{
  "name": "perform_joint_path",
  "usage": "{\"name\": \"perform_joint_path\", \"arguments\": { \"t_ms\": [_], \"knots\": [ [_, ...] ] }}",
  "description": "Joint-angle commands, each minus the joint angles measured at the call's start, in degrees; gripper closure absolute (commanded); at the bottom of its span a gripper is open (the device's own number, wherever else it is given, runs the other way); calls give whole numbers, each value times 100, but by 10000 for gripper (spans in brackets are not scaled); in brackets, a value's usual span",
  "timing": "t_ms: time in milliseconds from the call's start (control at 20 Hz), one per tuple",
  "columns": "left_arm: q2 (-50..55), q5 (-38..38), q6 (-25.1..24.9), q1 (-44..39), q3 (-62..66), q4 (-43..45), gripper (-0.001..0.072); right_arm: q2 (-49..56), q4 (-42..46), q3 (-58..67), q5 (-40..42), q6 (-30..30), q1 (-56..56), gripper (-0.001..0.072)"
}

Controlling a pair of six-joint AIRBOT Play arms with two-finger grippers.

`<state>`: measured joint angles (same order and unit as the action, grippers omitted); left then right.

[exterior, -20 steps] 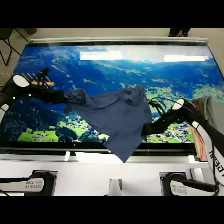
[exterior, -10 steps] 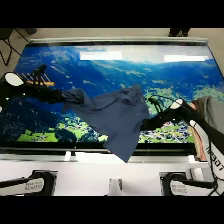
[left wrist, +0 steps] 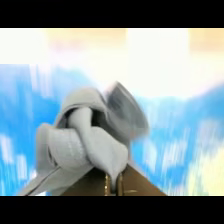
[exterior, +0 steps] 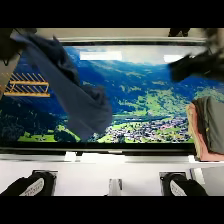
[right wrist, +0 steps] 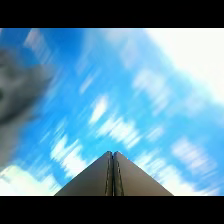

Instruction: Fold the shirts.

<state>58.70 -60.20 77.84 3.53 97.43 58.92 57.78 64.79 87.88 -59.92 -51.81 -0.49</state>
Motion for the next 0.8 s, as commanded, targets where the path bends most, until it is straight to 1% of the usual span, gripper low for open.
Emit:
{"name": "perform_joint_path", "arguments": {
  "t_ms": [0,100,150,200,250,350,450,500,650,750],
  "knots": [
    [-586,737,634,0,1003,-35,672,-890,1078,1340,162,-667,4,688],
    [-586,772,686,-46,1029,-363,671,-1069,1078,1355,-450,-667,4,676],
    [-509,769,673,-157,1029,-509,671,-1104,1080,1355,-737,-667,4,577],
    [-407,758,662,-350,1025,-562,671,-1095,1095,1353,-933,-667,4,497],
    [-260,728,656,-686,1005,-560,671,-1067,1198,1353,-1073,-671,4,463],
    [111,498,581,-1475,887,-540,671,-1025,1497,1353,-1213,-695,4,461],
    [529,149,581,-2317,461,-538,671,-1027,1681,1355,-1228,-824,4,421],
    [743,105,579,-2747,129,-535,671,-1027,1751,1353,-1228,-824,4,421],
    [1545,306,579,-3982,-1095,-494,671,-1027,1786,1355,-1346,-824,4,421],
    [2186,560,586,-4524,-1665,-455,667,-1016,1788,1353,-1611,-824,4,421]
  ]
}}
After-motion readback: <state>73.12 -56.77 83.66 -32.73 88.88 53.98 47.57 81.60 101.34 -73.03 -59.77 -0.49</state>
